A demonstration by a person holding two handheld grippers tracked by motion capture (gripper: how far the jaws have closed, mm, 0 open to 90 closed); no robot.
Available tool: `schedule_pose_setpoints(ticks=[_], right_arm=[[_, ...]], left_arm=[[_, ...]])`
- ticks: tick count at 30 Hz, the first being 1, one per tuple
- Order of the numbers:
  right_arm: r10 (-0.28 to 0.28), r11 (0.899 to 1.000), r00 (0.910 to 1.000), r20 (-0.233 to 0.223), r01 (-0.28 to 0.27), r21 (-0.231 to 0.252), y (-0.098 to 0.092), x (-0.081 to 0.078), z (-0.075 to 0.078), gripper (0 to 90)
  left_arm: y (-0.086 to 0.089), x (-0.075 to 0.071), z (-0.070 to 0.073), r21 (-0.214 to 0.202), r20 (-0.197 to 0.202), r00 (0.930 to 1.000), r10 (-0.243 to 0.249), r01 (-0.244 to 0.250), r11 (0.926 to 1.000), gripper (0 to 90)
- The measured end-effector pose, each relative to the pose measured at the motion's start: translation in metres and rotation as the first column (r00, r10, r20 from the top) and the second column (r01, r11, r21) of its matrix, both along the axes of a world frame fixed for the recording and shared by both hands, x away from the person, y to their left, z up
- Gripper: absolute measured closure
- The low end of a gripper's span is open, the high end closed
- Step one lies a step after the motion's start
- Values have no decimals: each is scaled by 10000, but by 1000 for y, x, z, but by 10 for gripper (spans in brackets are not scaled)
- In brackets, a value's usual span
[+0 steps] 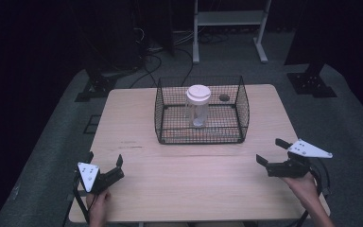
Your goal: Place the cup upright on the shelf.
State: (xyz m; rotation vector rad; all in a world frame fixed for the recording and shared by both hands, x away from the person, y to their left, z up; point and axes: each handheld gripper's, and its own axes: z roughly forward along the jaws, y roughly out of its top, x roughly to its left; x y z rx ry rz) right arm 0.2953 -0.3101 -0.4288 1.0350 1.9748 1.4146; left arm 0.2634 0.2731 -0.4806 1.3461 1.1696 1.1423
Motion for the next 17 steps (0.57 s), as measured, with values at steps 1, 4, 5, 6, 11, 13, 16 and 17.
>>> schedule_pose_setpoints(ticks=[1,4,5,6,11,13,16,17], right_arm=[[-19,10000,10000,6,19,-5,0,-1,-1,0],[-43,10000,10000,41,43,30,-1,-4,-3,0],[-55,10000,10000,52,55,8,-1,-5,-4,0],[-81,10000,10000,40,80,27,-1,-6,-5,0],[-143,9999,9998,141,142,59,0,-12,-8,0],[-224,9997,9996,174,223,79,2,-15,-8,0],[-454,9987,9983,367,446,226,6,-23,-11,0],[-440,9987,9984,352,430,289,9,-25,-12,0]], left_arm=[[0,0,0,1,-1,10000,-3,3,10000,0],[0,0,0,4,4,10000,-2,2,10000,0],[0,0,0,2,3,10000,-8,8,10000,0],[0,0,0,2,0,10000,-7,7,10000,0],[0,0,0,-4,2,10000,-4,4,10000,0],[0,0,0,-6,2,10000,5,-5,10000,0],[0,0,0,2,-5,10000,3,-3,10000,0],[0,0,0,1,-4,10000,-1,1,10000,0]])
